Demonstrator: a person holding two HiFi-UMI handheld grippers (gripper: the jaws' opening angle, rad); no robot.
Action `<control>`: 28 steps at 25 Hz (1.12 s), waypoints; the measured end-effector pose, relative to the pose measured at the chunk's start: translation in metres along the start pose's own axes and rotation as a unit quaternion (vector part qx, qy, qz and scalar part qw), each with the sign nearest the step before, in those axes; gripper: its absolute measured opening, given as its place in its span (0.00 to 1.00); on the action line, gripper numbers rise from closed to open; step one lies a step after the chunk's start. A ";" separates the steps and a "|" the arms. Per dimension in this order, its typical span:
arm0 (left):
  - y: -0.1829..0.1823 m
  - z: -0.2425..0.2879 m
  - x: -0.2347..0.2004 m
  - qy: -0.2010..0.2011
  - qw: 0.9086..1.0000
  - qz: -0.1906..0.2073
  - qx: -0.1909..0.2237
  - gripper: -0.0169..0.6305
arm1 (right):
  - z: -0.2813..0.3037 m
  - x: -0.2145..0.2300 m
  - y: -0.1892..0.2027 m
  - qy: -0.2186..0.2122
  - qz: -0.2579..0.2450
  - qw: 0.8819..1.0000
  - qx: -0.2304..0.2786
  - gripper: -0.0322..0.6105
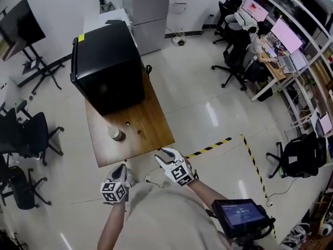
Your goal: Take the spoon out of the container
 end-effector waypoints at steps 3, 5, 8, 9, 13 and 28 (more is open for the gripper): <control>0.023 -0.008 0.040 -0.018 1.000 -0.013 0.006 0.03 | -0.037 0.002 0.008 -0.015 0.019 0.999 0.024 0.28; 0.037 -0.017 0.065 -0.028 0.999 -0.016 0.008 0.03 | -0.061 0.004 0.014 -0.021 0.031 0.999 0.033 0.28; 0.048 -0.034 0.091 -0.042 0.999 -0.015 0.018 0.03 | -0.091 0.011 0.023 -0.026 0.039 0.998 0.044 0.27; 0.050 -0.039 0.096 -0.047 0.999 -0.015 0.023 0.03 | -0.098 0.014 0.026 -0.026 0.043 0.998 0.046 0.26; 0.061 -0.072 0.104 -0.068 0.997 -0.023 0.031 0.03 | -0.118 0.001 0.042 -0.032 0.027 0.998 0.036 0.23; 0.082 -0.121 0.066 -0.079 0.996 -0.042 0.023 0.03 | -0.084 -0.072 0.045 -0.058 0.022 0.998 -0.007 0.21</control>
Point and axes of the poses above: the fingertips, and each gripper's own axes: z forward along the fingers, x to its right, y out of its underside, the point moved 8 cm from there along -z, backward along the fingers, and after that the axes turned 2 degrees about x, right-handed, at the moved point
